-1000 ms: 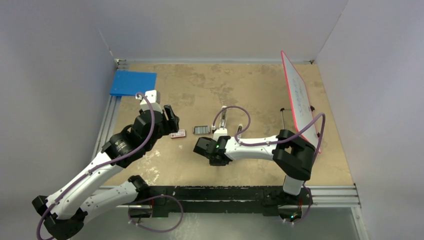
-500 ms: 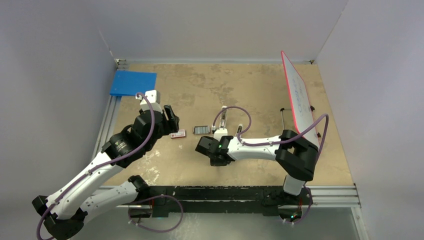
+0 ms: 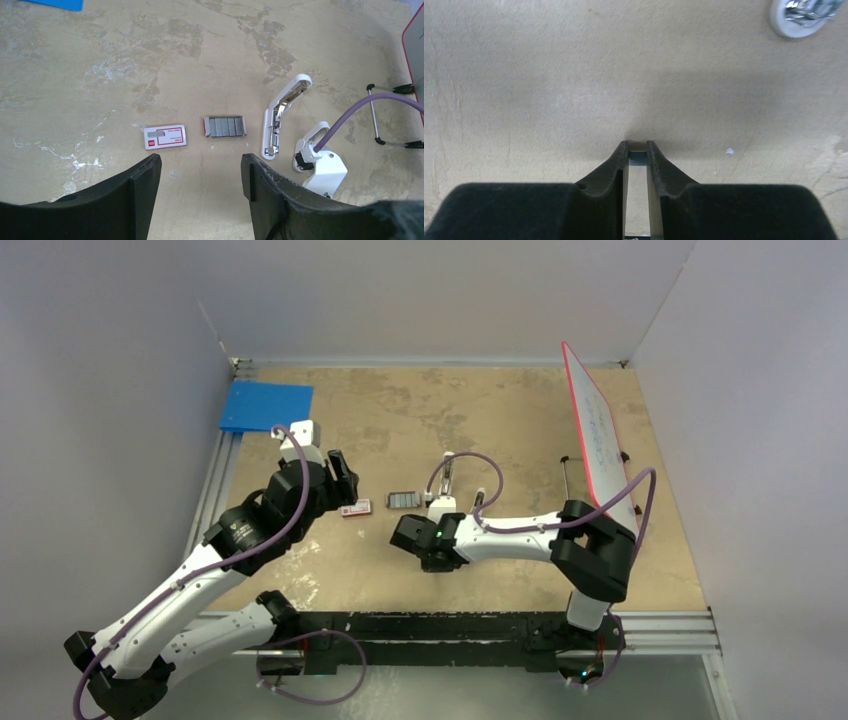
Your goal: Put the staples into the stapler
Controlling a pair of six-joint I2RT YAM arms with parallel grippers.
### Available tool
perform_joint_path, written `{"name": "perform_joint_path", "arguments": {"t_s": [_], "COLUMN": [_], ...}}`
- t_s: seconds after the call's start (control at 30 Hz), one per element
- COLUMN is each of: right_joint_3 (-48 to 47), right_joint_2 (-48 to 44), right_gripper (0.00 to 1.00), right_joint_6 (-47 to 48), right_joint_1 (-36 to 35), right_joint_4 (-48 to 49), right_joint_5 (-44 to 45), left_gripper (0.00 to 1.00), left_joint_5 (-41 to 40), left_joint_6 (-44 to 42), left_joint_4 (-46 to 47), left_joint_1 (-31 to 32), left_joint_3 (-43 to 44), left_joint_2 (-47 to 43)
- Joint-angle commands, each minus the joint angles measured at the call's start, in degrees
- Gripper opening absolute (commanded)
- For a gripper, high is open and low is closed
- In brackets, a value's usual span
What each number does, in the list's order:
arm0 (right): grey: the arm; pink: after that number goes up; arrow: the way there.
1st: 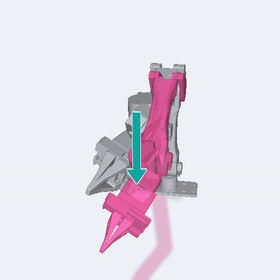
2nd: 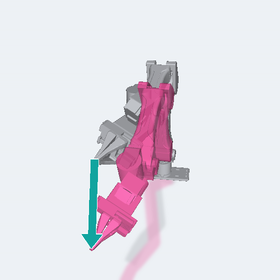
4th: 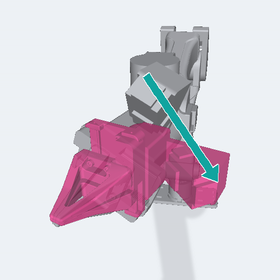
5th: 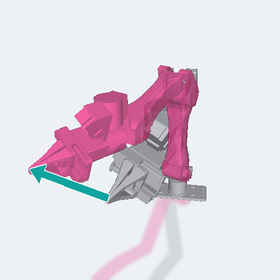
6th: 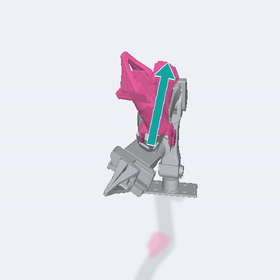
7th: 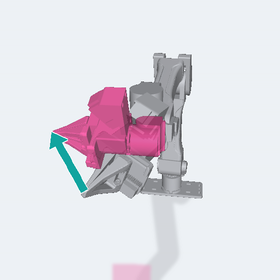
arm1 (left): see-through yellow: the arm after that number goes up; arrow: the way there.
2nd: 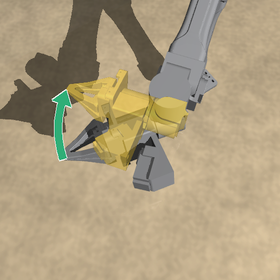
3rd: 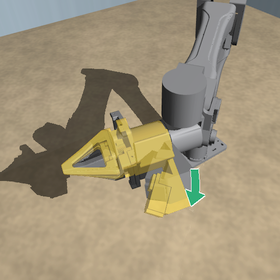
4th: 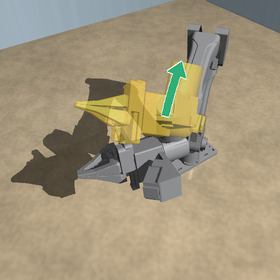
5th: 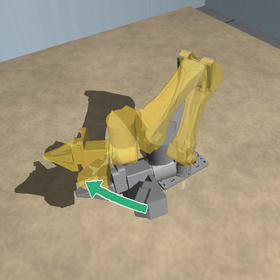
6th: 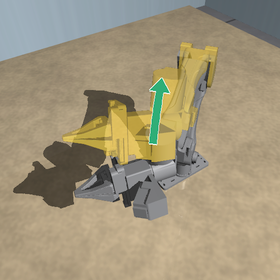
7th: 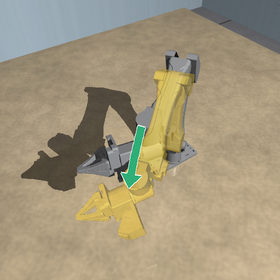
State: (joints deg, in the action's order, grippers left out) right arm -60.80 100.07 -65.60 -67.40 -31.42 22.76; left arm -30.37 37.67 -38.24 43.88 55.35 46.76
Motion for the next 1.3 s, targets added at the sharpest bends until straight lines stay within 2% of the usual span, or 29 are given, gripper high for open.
{"name": "perform_joint_path", "arguments": {"t_s": [0.0, 0.3, 0.57, 0.73, 1.03, 1.27], "right_joint_3": [-2.6, -1.1, 3.9, 5.1, 6.6, 8.2], "right_joint_2": [-2.2, -10.8, -12.8, -11.1, -10.4, -9.3], "right_gripper": [0.19, 0.20, 0.20, 0.20, 0.20, 0.20], "right_joint_6": [-5.0, -14.8, -9.3, -8.2, -0.4, 0.0], "right_joint_1": [0.2, 6.2, 11.9, 12.6, 13.0, 13.0], "right_joint_4": [-5.6, -11.9, -4.2, -1.5, 6.8, 7.9], "right_joint_5": [9.5, 22.4, 25.4, 26.3, 24.7, 23.9], "left_gripper": [0.60, 0.60, 0.60, 0.60, 0.60, 0.60], "left_joint_5": [0.2, 0.8, 0.9, 0.9, 0.6, 0.5], "left_joint_6": [-0.5, -0.7, -0.7, -0.7, -0.7, -0.8], "left_joint_4": [2.0, 2.4, 2.5, 2.5, 2.3, 2.3], "left_joint_1": [-0.3, -0.3, -0.3, -0.3, -0.3, -0.3], "left_joint_3": [-0.7, -0.7, -0.7, -0.6, -0.7, -0.7], "left_joint_2": [-0.1, 0.5, 1.2, 1.6, 1.8, 2.0]}}
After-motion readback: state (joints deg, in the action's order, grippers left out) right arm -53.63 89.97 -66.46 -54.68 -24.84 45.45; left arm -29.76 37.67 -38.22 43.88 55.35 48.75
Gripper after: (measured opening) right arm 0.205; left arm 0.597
